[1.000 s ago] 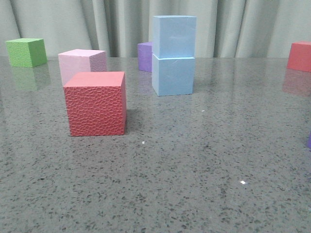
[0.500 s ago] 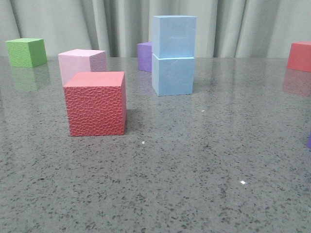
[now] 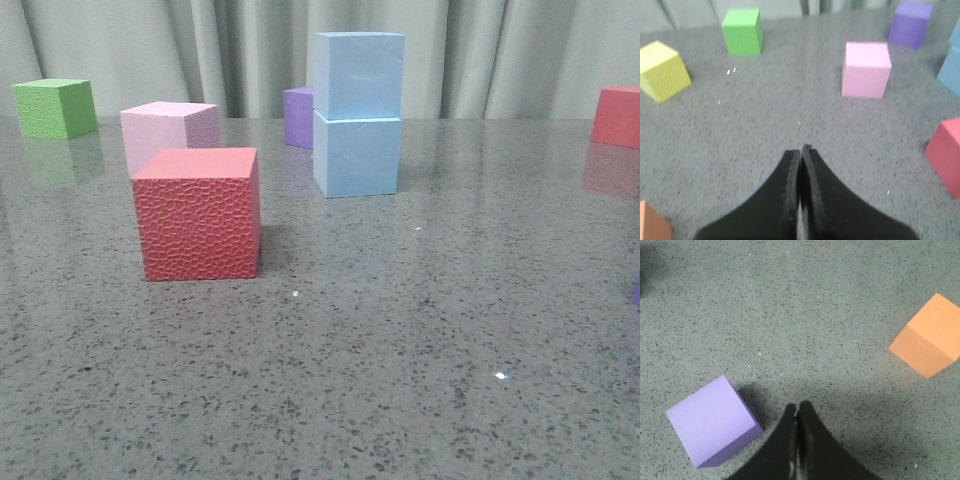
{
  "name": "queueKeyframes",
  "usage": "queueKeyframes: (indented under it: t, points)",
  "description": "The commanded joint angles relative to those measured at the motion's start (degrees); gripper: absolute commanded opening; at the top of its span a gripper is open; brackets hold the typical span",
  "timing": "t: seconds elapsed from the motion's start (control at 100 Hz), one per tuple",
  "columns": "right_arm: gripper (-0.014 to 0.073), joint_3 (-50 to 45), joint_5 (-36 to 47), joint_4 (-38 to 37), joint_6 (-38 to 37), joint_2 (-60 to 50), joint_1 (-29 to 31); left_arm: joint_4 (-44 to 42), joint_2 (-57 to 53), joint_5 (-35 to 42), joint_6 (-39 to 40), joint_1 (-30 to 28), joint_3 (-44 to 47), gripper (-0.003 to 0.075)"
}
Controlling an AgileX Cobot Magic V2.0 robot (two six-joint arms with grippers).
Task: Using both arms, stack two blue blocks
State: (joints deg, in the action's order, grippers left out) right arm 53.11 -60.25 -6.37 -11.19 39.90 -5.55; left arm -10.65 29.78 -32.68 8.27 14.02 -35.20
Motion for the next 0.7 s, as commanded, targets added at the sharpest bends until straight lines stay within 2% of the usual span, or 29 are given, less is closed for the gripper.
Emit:
queueKeyframes:
  t: [0.0,0.18,0.37,0.69]
  points:
    - [-0.0122,1.22,2.93,-0.67,0.57,-0.01,0.23,0.45,-2.27,10.55,0.52,-0.13,2.46,-0.0019]
    - [-0.0122,1.22,2.93,-0.67,0.57,-0.01,0.23,0.45,-7.62,19.03,0.52,-0.13,10.69,-0.0019]
    - [-0.0122,1.22,2.93,-0.67,0.57,-0.01,0.23,0.59,-12.65,24.07,0.52,-0.57,18.16,-0.0019]
    - [-0.0122,1.22,2.93,-0.67,0.57,-0.01,0.23,1.69,-21.06,30.41,0.52,-7.95,28.39,-0.0019]
